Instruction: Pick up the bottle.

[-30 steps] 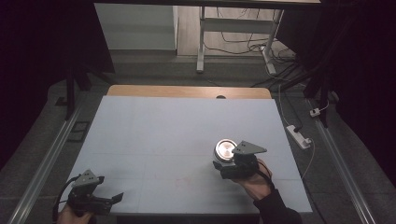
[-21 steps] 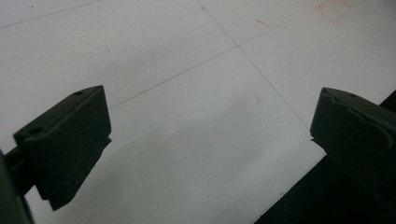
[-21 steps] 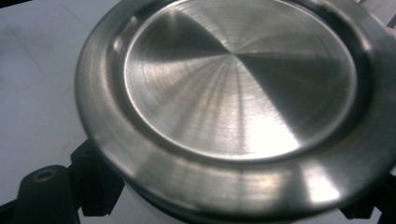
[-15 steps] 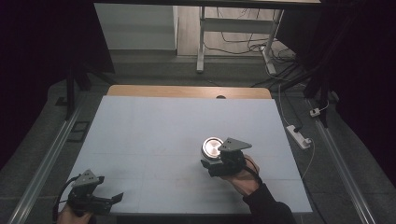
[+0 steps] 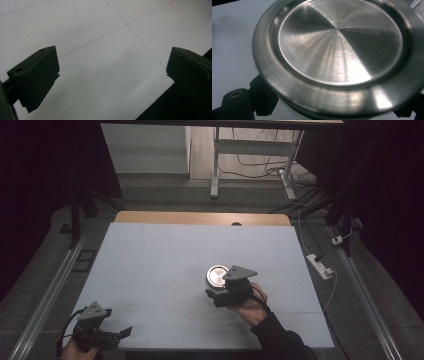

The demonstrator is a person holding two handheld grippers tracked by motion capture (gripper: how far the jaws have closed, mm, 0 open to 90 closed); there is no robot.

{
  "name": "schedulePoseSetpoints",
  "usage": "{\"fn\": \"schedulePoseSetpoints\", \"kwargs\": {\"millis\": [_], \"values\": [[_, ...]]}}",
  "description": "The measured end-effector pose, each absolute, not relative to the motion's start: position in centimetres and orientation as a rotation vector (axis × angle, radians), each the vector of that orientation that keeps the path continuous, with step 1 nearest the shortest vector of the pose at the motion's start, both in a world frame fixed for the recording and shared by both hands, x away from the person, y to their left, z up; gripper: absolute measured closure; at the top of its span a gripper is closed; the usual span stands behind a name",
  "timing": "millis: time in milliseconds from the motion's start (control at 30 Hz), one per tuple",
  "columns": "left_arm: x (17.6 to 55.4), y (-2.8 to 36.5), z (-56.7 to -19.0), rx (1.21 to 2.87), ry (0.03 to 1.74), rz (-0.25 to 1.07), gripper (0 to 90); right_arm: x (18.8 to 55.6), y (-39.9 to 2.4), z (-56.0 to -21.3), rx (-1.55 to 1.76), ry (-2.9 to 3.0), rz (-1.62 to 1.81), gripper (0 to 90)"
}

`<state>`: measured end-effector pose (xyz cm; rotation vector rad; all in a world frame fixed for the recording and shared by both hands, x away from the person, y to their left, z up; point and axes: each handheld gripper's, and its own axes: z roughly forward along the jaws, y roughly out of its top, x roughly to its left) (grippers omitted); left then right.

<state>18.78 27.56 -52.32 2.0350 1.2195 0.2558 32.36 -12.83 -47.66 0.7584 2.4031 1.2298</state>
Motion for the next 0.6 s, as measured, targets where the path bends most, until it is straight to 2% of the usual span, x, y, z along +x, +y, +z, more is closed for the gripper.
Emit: {"fn": "schedulePoseSetpoints", "kwargs": {"millis": [600], "values": [[18.8, 27.5, -52.3, 2.035, 1.219, 0.264, 0.0, 32.2, -11.1, -47.9, 0.718, 2.424, 1.244, 14.5]]}}
